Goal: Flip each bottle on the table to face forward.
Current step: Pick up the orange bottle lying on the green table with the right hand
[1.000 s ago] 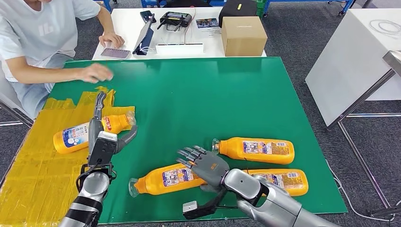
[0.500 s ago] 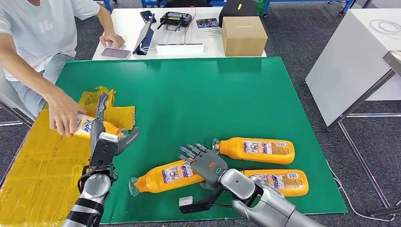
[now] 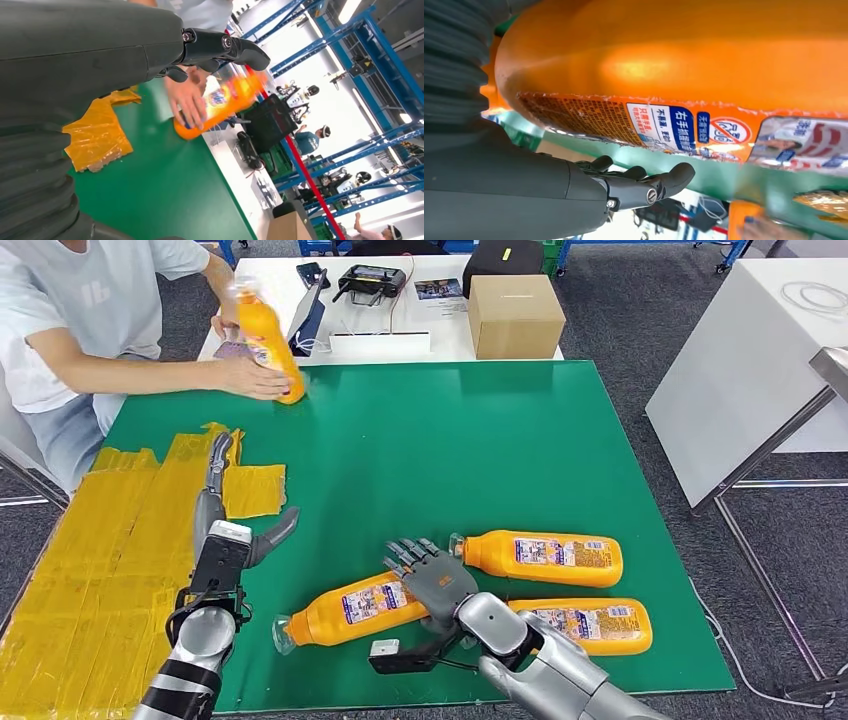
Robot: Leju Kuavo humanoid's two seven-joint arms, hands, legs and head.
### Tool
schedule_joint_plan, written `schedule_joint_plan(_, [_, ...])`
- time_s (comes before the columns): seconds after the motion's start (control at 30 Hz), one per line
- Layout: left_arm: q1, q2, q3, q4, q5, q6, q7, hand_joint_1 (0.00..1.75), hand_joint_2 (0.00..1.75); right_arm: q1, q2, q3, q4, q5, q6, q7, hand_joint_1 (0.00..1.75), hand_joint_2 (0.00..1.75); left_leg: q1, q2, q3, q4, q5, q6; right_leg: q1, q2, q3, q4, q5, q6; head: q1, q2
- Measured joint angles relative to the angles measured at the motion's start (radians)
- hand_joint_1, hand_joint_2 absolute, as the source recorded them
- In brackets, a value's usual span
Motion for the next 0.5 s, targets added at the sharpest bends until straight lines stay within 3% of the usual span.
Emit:
schedule_joint_plan(0.4, [-0.002,-0.014,-0.022,-0.025,0.048,0.003,-0.013,0.0,1.75,-0.061,0.081,-0.016,0.155,-0.019,0.028,-0.019,0.0,1.75,0.0,0.002,0.004,0.0,0.0,0.0,0.0,0.001,0.002,0.0,0.0,0.0,0.0,0.0])
schedule_joint_plan(0.47, [-0.002,-0.016,-0.029,-0.036,0.055,0.004,-0.018,0.0,1.75,-0.072,0.09,-0.016,0.181,-0.025,0.03,-0.023,0.14,1.75,0.0,0.002,0.005,0.0,0.0,0.0,0.0,0.001,0.003,0.0,0.0,0.0,0.0,0.0])
schedule_joint_plan(0.5, [-0.002,-0.017,-0.033,-0.04,0.057,0.005,-0.019,0.0,1.75,-0.076,0.094,-0.016,0.191,-0.026,0.031,-0.025,0.35,1.75,0.0,0.002,0.006,0.0,0.0,0.0,0.0,0.001,0.004,0.0,0.0,0.0,0.0,0.0])
